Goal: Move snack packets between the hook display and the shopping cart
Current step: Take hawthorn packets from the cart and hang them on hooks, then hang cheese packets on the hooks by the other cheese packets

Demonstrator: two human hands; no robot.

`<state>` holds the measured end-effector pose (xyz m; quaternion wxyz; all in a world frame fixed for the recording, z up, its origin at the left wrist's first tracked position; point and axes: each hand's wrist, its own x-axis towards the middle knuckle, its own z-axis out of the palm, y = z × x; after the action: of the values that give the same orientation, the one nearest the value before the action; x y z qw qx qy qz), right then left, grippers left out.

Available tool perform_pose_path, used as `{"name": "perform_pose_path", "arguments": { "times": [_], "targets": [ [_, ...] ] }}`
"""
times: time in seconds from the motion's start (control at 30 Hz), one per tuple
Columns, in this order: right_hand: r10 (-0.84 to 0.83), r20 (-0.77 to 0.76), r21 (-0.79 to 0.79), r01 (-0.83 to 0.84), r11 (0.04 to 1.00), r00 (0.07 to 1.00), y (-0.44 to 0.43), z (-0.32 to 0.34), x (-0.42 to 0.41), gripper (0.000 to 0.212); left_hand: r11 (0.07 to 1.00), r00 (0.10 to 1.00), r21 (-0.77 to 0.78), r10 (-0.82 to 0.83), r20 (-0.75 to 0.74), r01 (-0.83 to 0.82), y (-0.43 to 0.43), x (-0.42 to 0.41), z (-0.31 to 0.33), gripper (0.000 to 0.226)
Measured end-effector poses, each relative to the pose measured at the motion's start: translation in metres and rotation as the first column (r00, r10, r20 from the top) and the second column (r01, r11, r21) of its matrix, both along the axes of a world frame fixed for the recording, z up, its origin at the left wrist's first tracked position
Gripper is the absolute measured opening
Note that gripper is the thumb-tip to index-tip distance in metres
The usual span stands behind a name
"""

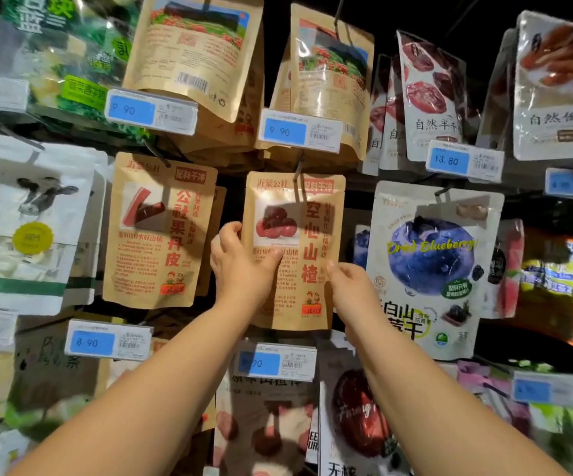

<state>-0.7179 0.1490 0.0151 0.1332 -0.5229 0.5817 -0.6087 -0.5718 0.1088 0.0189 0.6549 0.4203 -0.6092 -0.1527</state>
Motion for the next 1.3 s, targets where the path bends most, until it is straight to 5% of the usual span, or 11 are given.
{"name": "perform_pose_path", "arguments": {
  "times": [0.1, 0.2, 0.47, 0.7, 0.93, 1.1, 1.3],
  "targets": [
    [0.028, 0.051, -0.120, -0.022, 0.992, 0.998, 0.021, -0.008, -0.003, 0.041, 0.957, 0.976, -0.254, 0.178, 0.127, -0.141, 0.022, -0.009, -0.009, 0.072],
    [0.006, -0.005, -0.265, -0.007, 0.964, 1.000, 0.049, -0.021, -0.014, 0.036, 0.920, 0.987, -0.392, 0.041, 0.154, 0.023, 0.045, -0.031, -0.021, 0.056],
    [-0.197, -0.035, -0.230, 0.183, 0.956, 0.980, 0.131, -0.100, -0.100, 0.009, 0.785, 0.796, -0.141, -0.584, 0.155, 0.603, 0.103, -0.146, -0.102, 0.026],
    [-0.535, 0.048, 0.106, 0.529, 0.842, 0.843, 0.257, -0.228, -0.188, 0.014, 0.441, 0.389, 0.305, -0.895, 0.218, 0.844, 0.195, -0.255, -0.255, 0.020],
    [-0.815, 0.017, 0.512, 0.695, 0.505, 0.579, 0.418, -0.364, -0.220, 0.021, 0.149, -0.128, 0.743, -0.945, 0.302, 0.652, 0.306, -0.306, -0.406, 0.026],
    [-0.905, -0.018, 0.688, 0.662, 0.297, 0.425, 0.498, -0.423, -0.210, 0.013, 0.122, -0.426, 0.836, -0.815, 0.391, 0.535, 0.346, -0.311, -0.457, 0.022],
    [-0.941, -0.124, 0.790, 0.605, 0.099, 0.315, 0.567, -0.458, -0.195, 0.016, 0.253, -0.552, 0.802, -0.613, 0.565, 0.541, 0.375, -0.326, -0.480, 0.032]
  ]
}}
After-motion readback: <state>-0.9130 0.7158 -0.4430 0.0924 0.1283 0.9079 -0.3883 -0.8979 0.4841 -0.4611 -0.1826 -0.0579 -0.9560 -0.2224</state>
